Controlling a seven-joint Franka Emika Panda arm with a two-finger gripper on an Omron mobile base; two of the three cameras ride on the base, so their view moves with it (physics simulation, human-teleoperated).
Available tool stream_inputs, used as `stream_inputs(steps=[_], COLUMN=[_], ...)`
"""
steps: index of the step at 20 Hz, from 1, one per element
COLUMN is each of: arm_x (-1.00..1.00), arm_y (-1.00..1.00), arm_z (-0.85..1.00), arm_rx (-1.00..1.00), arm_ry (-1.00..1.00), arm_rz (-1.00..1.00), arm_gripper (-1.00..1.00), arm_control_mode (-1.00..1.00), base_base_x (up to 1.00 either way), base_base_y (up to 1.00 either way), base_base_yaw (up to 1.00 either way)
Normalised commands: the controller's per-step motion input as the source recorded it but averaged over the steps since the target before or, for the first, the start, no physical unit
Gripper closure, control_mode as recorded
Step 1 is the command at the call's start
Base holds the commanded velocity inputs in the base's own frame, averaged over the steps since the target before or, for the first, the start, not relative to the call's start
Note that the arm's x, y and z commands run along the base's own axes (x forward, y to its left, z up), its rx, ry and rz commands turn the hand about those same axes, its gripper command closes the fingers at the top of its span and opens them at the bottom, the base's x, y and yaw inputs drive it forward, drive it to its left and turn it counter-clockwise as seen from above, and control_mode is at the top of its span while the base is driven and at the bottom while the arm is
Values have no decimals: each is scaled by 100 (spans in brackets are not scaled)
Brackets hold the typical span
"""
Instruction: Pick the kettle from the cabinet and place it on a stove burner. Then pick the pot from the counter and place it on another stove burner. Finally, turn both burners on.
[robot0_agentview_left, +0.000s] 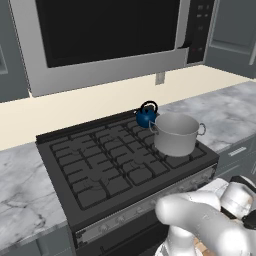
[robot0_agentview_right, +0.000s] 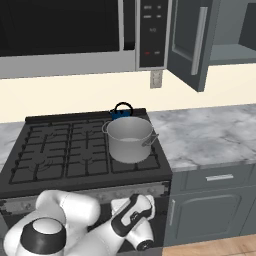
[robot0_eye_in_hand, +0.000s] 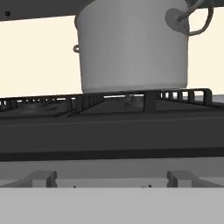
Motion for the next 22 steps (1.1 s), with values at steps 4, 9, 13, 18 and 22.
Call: stream_inputs(steps=[4,9,13,18,22], arm_x=[20,19,20,20,21], arm_y=[-14,-9,-2,-1,-4], arm_z=[-20,-21,-23,-22,-24], arm_rx=[5,5,4,4,4], arm_ry=[0,-1,0,0,-3], arm_rz=[0,0,0,0,0], arm_gripper=[-100,-100,-100,-100,-100], arm_control_mode=[-100,-100,-100,-100,-100], base_base_x=[0,0,0,0,0], base_base_y=[0,0,0,0,0], base_base_yaw=[0,0,0,0,0])
